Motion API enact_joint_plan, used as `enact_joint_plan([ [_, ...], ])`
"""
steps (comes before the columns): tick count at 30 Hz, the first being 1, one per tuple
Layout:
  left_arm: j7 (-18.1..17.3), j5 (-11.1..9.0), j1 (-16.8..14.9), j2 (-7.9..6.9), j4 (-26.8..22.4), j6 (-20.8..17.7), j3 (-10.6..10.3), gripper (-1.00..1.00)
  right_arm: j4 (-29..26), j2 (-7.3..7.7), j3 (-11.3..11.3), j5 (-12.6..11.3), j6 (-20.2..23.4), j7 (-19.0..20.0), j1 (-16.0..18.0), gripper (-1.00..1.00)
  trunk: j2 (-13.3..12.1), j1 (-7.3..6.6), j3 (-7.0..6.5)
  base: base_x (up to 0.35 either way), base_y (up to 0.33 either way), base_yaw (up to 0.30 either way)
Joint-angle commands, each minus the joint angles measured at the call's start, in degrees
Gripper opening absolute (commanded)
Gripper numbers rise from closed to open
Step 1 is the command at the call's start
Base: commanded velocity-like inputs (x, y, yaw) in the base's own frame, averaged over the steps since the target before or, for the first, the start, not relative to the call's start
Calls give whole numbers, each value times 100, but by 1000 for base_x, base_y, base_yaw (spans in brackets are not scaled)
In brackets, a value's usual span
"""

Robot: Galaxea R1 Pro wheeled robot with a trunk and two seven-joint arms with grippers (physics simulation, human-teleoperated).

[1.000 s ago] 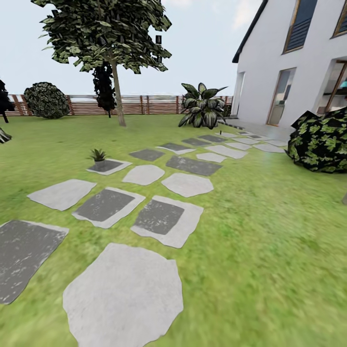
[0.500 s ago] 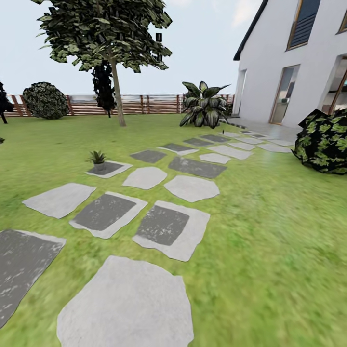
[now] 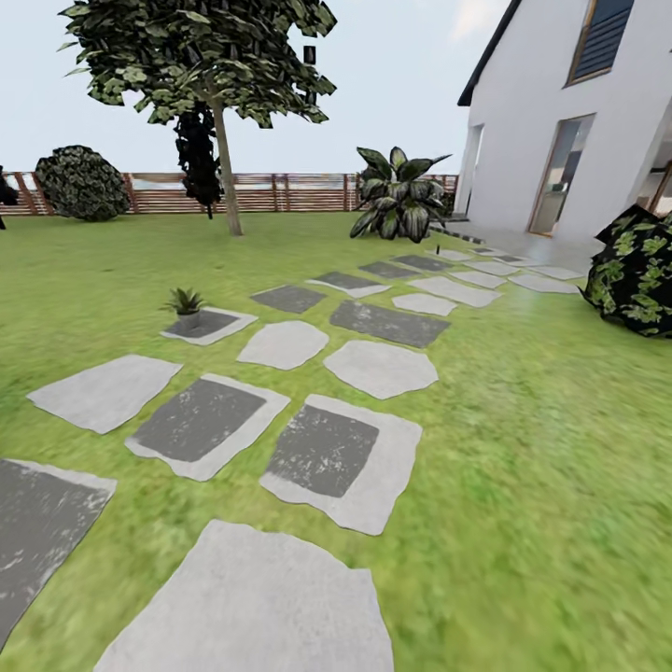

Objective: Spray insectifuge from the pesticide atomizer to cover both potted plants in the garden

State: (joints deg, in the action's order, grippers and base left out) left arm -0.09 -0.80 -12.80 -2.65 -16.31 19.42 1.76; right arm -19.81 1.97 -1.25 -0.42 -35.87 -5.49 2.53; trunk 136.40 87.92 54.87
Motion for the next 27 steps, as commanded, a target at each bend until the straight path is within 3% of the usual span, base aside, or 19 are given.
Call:
enact_joint_plan([
  [1,-2,-8,-3,1,5,18,8,100,-28,2,-33,-4,-17,-233,2,100,2,2,5,332,130,0],
  [2,-1,-8,-3,1,5,18,8,100,-89,3,-59,-8,-21,-537,2,100,2,2,5,333,129,0],
  [5,0,-8,-3,1,6,18,8,100,-261,3,-77,-2,-22,-827,2,100,2,2,5,332,127,0],
  [27,0,-8,-3,1,6,18,8,100,-347,5,-42,59,-34,-910,2,100,2,2,5,333,102,0],
])
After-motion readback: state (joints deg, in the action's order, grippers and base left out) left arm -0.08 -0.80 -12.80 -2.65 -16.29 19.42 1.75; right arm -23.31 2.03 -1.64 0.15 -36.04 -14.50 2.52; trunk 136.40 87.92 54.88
